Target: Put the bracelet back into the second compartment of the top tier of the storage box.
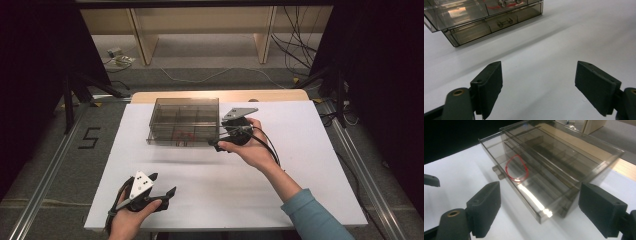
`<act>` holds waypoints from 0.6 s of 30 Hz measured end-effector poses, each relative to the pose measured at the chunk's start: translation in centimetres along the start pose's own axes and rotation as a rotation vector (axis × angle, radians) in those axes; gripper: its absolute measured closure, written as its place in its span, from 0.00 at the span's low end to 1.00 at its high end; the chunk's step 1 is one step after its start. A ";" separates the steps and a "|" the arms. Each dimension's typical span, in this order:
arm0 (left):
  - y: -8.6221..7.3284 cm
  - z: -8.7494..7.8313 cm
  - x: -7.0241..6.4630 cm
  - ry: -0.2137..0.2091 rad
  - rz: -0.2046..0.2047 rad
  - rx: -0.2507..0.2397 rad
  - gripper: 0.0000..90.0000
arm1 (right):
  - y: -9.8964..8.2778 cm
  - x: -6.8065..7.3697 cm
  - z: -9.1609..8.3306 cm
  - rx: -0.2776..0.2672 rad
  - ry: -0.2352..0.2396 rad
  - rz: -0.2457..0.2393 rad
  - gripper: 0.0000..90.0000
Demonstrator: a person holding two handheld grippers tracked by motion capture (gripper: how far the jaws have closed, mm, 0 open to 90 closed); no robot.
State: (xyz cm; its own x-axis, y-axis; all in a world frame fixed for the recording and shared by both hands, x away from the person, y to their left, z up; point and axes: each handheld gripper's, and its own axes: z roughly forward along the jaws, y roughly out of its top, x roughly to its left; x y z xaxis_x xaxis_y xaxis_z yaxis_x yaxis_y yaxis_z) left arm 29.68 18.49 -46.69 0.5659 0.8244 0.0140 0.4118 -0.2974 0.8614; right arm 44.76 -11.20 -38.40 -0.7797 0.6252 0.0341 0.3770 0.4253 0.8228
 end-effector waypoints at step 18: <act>0.0 0.1 0.0 0.000 -0.001 0.002 0.24 | -3.3 -2.2 -3.8 -0.006 -0.049 0.026 0.19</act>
State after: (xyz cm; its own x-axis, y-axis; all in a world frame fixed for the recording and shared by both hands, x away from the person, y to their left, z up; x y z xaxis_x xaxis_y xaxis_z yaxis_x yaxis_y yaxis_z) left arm 29.73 18.43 -46.75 0.5653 0.8248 0.0136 0.4133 -0.2975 0.8606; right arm 43.37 -16.44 -39.02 -0.7440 0.6676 0.0279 0.3940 0.4046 0.8253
